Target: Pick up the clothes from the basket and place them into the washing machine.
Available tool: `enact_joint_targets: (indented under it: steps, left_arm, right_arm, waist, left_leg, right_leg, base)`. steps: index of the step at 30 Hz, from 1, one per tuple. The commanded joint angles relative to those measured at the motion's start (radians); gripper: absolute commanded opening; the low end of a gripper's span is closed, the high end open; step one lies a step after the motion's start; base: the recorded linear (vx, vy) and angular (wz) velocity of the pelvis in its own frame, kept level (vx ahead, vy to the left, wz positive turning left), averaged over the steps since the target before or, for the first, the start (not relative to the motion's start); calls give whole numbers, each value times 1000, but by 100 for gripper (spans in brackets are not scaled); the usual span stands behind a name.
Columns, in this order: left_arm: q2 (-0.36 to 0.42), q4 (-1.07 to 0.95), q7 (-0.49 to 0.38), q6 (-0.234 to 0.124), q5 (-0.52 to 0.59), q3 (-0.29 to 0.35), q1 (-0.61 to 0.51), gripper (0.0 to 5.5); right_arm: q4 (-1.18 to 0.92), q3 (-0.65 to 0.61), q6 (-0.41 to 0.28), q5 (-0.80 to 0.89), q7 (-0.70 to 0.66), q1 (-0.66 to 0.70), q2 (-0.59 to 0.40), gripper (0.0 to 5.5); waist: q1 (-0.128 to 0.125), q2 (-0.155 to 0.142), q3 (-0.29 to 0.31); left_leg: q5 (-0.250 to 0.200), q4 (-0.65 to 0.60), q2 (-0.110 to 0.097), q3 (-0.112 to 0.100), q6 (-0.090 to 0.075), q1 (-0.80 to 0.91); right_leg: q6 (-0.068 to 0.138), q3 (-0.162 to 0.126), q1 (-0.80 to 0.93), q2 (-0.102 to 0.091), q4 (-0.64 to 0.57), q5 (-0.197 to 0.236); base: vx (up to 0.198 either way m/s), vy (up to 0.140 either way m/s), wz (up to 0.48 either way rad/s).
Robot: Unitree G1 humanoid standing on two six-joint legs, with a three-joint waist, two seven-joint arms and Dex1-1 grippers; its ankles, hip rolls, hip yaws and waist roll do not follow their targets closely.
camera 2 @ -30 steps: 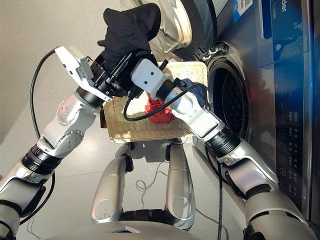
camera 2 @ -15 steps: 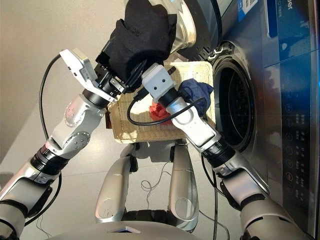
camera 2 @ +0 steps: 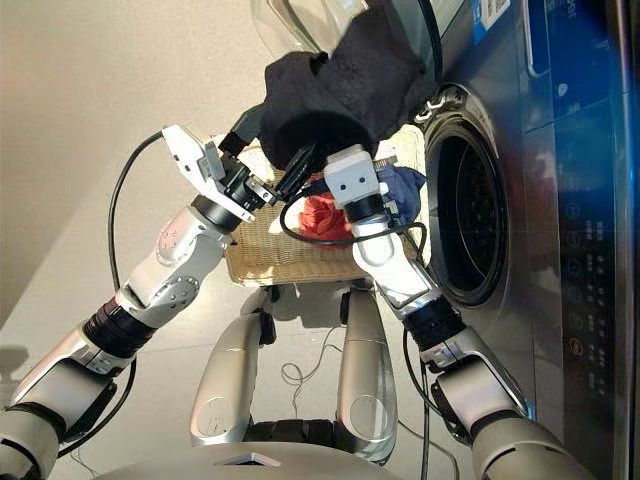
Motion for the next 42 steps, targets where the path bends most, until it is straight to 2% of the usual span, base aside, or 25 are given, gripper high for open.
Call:
enact_joint_targets:
  steps: [1, 11, 19, 23, 25, 27, 30, 32, 33, 35, 37, 38, 39, 42]
  left_arm:
    - [-6, -125, 47, -104, 69, 26, 17, 550]
    - [-59, -133, 178, -149, 138, 77, 31, 550]
    - [-80, -142, 227, -158, 150, 78, 26, 550]
    - [-84, -145, 248, -165, 155, 79, 19, 550]
    - [-87, -149, 251, -165, 148, 77, 18, 550]
    - [-87, -151, 251, -163, 147, 76, 15, 550]
    - [-86, -145, 252, -158, 137, 69, 12, 550]
    - [-85, -142, 251, -155, 135, 68, 8, 550]
    - [-84, -140, 253, -155, 132, 68, 8, 550]
    - [-82, -140, 252, -154, 124, 66, 4, 550]
    - [-78, -146, 249, -153, 112, 64, 3, 550]
    - [-74, -147, 243, -152, 104, 61, 0, 550]
    - [-71, -150, 233, -150, 94, 60, -2, 550]
    - [-65, -163, 220, -144, 72, 55, -4, 550]
  right_arm:
    - [-32, -38, -100, 10, -74, 30, 31, 0]
    - [253, -78, -112, 124, -113, 72, 85, 0]
    - [401, -151, -146, 246, -173, 25, 116, 0]
    - [438, -240, -186, 343, -226, -17, 123, 0]
    - [459, -295, -205, 382, -261, -50, 105, 0]
    - [472, -343, -217, 414, -286, -78, 82, 0]
    - [502, -448, -250, 482, -347, -130, 18, 0]
    - [515, -486, -256, 507, -367, -156, -21, 0]
    - [528, -522, -271, 530, -390, -172, -55, 0]
    - [549, -547, -275, 555, -406, -201, -100, 0]
    - [566, -577, -287, 592, -427, -229, -150, 0]
    - [568, -585, -294, 612, -429, -244, -171, 0]
    - [582, -592, -295, 638, -429, -256, -196, 0]
    - [615, -608, -300, 712, -418, -305, -275, 0]
  waist:
    - [-6, -18, -27]
    - [4, -25, -46]
    - [17, -11, -50]
    - [24, 2, -49]
    - [30, 10, -43]
    - [32, 17, -42]
    - [38, 30, -35]
    - [40, 35, -37]
    - [40, 38, -34]
    - [44, 44, -34]
    - [48, 51, -30]
    - [47, 53, -29]
    - [50, 55, -27]
    - [53, 63, -21]
  left_leg:
    - [-124, 210, 29, -44, -29, -76]
    - [-166, 303, 36, -62, -27, -140]
    - [-179, 334, 41, -62, -28, -169]
    - [-184, 348, 42, -63, -28, -182]
    - [-199, 370, 41, -66, -27, -193]
    - [-191, 370, 37, -68, -26, -208]
    - [-209, 396, 37, -72, -25, -233]
    - [-200, 398, 34, -73, -24, -254]
    - [-214, 410, 36, -75, -25, -261]
    - [-204, 412, 34, -76, -24, -280]
    - [-220, 433, 33, -82, -26, -302]
    - [-208, 431, 32, -81, -26, -315]
    - [-220, 443, 33, -81, -28, -325]
    - [-211, 459, 35, -78, -29, -365]
  right_leg:
    - [85, 40, 54, -31, -74, 38]
    - [73, 37, -11, -20, 33, -13]
    - [65, 42, -42, -12, 67, -31]
    - [64, 41, -56, -11, 84, -44]
    - [62, 42, -67, -9, 106, -58]
    - [61, 41, -82, -11, 107, -53]
    - [60, 45, -108, -9, 134, -69]
    - [60, 45, -127, -10, 135, -61]
    - [60, 46, -135, -9, 150, -75]
    - [59, 47, -155, -11, 151, -67]
    - [60, 52, -180, -8, 176, -83]
    - [59, 55, -193, -9, 174, -72]
    - [59, 57, -203, -9, 187, -83]
    - [58, 66, -246, -9, 202, -73]
  base:
    - [0, 0, 0]
    - [0, 0, 0]
    - [0, 0, 0]
    - [0, 0, 0]
    - [0, 0, 0]
    - [0, 0, 0]
    - [0, 0, 0]
    - [0, 0, 0]
    - [0, 0, 0]
    - [0, 0, 0]
    - [0, 0, 0]
    - [0, 0, 0]
    - [0, 0, 0]
    - [-37, -2, 34]
